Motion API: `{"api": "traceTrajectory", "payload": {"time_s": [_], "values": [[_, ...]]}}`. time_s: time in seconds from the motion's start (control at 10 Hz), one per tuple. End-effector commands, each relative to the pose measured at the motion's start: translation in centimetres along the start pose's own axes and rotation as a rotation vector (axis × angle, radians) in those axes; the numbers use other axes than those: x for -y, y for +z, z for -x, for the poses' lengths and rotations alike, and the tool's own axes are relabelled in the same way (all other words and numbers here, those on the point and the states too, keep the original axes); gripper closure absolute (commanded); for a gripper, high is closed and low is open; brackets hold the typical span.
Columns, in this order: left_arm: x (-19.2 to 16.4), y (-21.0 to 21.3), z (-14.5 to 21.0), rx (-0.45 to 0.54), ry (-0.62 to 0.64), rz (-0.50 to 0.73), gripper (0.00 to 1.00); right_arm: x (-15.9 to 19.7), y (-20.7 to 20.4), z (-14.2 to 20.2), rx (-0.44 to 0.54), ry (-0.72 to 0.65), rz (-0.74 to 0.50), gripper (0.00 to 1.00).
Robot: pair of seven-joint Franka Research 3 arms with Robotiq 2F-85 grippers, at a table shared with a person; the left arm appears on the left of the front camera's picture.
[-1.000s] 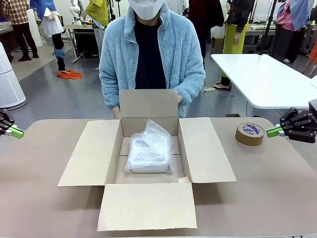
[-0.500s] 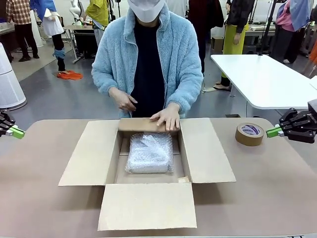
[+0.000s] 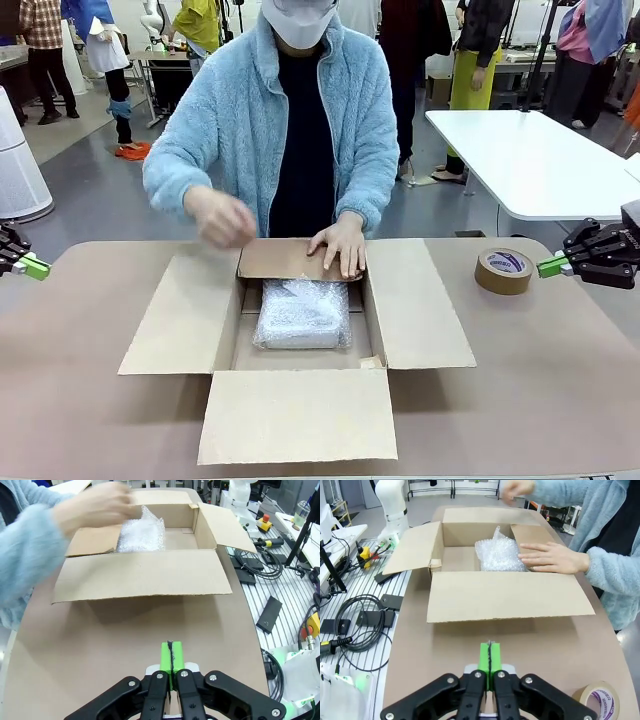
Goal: Wrap the clocks to prevent damage.
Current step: Push the right (or left) flap of the Package Box to close it.
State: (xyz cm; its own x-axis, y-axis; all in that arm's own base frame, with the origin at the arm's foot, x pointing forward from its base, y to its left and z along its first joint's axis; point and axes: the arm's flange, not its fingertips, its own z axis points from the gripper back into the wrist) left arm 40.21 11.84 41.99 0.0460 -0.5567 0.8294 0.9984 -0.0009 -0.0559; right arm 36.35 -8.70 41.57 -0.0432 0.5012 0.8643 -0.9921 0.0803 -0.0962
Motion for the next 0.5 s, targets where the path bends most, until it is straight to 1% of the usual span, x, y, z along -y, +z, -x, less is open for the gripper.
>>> {"api": "traceTrajectory", "payload": {"time_s": [0.0, 0.4], "values": [[-0.01, 0.07, -0.03, 0.002, 0.002, -0.004, 1.0, 0.03, -0.08, 0.04, 0.016, 0.005, 0.003, 0.99], [-0.01, 0.07, -0.03, 0.002, 0.002, -0.004, 1.0, 0.03, -0.08, 0.04, 0.016, 0.005, 0.003, 0.99]]}}
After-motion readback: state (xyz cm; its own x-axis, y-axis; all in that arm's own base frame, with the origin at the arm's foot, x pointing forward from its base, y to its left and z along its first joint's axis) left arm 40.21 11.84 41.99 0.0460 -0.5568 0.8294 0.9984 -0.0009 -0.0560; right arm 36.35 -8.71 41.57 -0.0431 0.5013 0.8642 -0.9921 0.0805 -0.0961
